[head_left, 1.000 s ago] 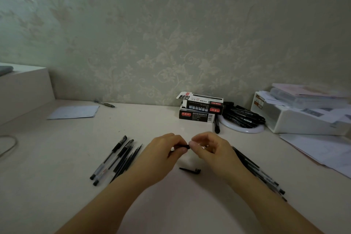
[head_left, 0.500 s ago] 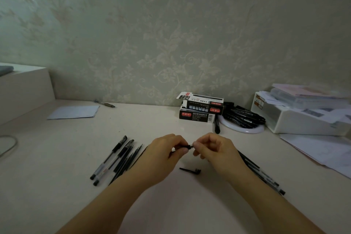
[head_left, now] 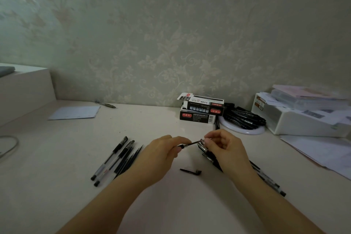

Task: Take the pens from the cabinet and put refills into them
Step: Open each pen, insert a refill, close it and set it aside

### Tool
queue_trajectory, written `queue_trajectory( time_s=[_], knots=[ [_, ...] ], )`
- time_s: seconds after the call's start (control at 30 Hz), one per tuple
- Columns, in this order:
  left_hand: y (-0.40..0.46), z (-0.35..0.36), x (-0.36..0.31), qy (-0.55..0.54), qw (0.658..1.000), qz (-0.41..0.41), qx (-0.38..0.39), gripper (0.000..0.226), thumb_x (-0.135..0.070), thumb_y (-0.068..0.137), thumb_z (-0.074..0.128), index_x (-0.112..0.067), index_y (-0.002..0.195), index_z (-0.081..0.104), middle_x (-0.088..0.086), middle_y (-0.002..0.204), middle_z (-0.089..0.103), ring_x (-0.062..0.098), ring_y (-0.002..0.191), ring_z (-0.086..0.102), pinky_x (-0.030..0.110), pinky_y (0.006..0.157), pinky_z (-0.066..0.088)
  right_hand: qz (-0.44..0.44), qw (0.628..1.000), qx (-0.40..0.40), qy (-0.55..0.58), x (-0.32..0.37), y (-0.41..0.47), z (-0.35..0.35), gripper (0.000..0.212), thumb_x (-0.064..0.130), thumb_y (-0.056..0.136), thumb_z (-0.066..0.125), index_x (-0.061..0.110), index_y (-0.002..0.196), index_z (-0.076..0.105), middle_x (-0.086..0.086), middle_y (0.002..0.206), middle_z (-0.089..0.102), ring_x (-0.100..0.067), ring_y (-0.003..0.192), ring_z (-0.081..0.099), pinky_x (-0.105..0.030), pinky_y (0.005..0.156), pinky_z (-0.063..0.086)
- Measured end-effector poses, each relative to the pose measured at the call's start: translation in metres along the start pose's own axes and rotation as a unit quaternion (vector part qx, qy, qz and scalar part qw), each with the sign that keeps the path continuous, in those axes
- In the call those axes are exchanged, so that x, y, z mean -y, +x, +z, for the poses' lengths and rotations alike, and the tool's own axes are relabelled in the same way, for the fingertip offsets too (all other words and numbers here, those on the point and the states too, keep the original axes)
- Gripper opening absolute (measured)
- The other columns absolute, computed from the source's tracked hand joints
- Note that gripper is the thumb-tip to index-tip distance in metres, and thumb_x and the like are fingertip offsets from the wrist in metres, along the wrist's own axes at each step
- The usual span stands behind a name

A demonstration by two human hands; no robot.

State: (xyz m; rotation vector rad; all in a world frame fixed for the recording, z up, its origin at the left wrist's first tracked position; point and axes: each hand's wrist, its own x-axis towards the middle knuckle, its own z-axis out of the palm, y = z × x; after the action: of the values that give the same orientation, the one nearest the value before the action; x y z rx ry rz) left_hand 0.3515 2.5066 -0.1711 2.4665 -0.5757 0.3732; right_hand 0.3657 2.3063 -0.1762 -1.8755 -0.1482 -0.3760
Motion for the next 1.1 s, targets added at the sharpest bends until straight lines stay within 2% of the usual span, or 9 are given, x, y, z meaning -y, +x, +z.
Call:
queue_trajectory(
  time_s=[0.17,0.23,0.33,0.5,0.63,0.73,0.83,0.97,1.1],
  knots=[
    [0.000,-0.002,0.003,0.016,0.999,-0.029,-0.040,0.035,-0.019,0.100,0.042,-0.040,0.123,0.057,-0.007,0.091,0.058,0.008,0.084,0.056,0.032,0.077,0.049,-0.042,0.996,-0.027,-0.072,0.001,-0.001,-0.004,0.012,0.016,0.087,0.070,0.028,0.084,0.068,0.011,0.075,0.070,0.002,0.076,0.064,-0.012,0.065,0.048],
    [0.000,-0.002,0.003,0.018,0.998,-0.040,-0.040,0.035,-0.019,0.100,0.042,-0.040,0.124,0.057,-0.006,0.092,0.059,0.011,0.085,0.057,0.034,0.077,0.050,-0.107,0.978,0.044,-0.173,0.002,-0.004,-0.003,0.011,0.013,0.089,0.068,0.023,0.089,0.071,0.011,0.084,0.069,-0.001,0.079,0.063,-0.013,0.071,0.049],
    [0.000,0.000,0.003,0.023,0.998,-0.043,-0.031,0.034,-0.020,0.100,0.043,-0.040,0.123,0.057,-0.006,0.093,0.060,0.011,0.086,0.057,0.033,0.078,0.050,-0.193,0.917,0.149,-0.315,0.000,-0.009,0.003,0.019,0.014,0.096,0.057,0.021,0.104,0.073,0.009,0.102,0.068,-0.006,0.096,0.058,-0.013,0.085,0.041],
    [0.001,0.002,0.005,0.021,0.998,-0.045,-0.028,0.034,-0.022,0.099,0.043,-0.042,0.123,0.057,-0.008,0.093,0.060,0.010,0.085,0.056,0.028,0.075,0.048,-0.220,0.891,0.180,-0.355,-0.002,-0.009,0.007,0.026,0.020,0.100,0.050,0.026,0.116,0.070,0.007,0.111,0.063,-0.010,0.103,0.050,-0.009,0.076,0.026],
    [0.001,0.002,0.005,0.018,0.999,-0.037,-0.030,0.034,-0.021,0.099,0.044,-0.041,0.123,0.058,-0.008,0.093,0.061,0.009,0.085,0.057,0.029,0.077,0.048,-0.211,0.893,0.180,-0.353,-0.002,-0.010,0.007,0.027,0.021,0.099,0.052,0.026,0.121,0.068,0.008,0.110,0.063,-0.009,0.102,0.050,-0.008,0.079,0.031],
    [0.002,0.002,0.005,-0.006,0.998,-0.030,-0.047,0.034,-0.019,0.099,0.044,-0.040,0.122,0.059,-0.009,0.091,0.061,0.005,0.084,0.058,0.020,0.075,0.047,-0.164,0.937,0.120,-0.282,0.002,-0.010,0.006,0.021,0.024,0.095,0.059,0.028,0.114,0.070,0.015,0.100,0.065,-0.001,0.092,0.057,-0.014,0.082,0.044],
    [0.003,0.002,0.002,-0.051,0.996,-0.012,-0.069,0.034,-0.020,0.099,0.046,-0.043,0.121,0.059,-0.014,0.087,0.061,-0.001,0.084,0.058,0.010,0.073,0.043,-0.029,0.993,0.082,-0.080,0.009,-0.010,0.006,0.010,0.030,0.092,0.066,0.029,0.098,0.074,0.014,0.088,0.074,0.002,0.083,0.067,-0.008,0.071,0.050],
    [0.002,0.006,-0.004,-0.061,0.997,0.026,-0.051,0.036,-0.021,0.098,0.050,-0.045,0.123,0.058,-0.016,0.089,0.060,-0.001,0.083,0.057,0.012,0.075,0.045,0.124,0.972,0.118,0.162,0.015,-0.014,0.009,0.014,0.025,0.091,0.065,0.021,0.095,0.079,0.001,0.091,0.078,-0.008,0.081,0.072,-0.016,0.070,0.055],
    [0.003,0.006,-0.002,-0.043,0.997,0.040,-0.057,0.037,-0.024,0.098,0.049,-0.047,0.125,0.057,-0.014,0.086,0.058,0.003,0.080,0.057,0.014,0.071,0.044,0.159,0.958,0.094,0.220,0.013,-0.013,0.009,0.016,0.024,0.092,0.065,0.018,0.089,0.079,-0.004,0.093,0.077,-0.011,0.081,0.071,-0.022,0.073,0.055]
  ],
)
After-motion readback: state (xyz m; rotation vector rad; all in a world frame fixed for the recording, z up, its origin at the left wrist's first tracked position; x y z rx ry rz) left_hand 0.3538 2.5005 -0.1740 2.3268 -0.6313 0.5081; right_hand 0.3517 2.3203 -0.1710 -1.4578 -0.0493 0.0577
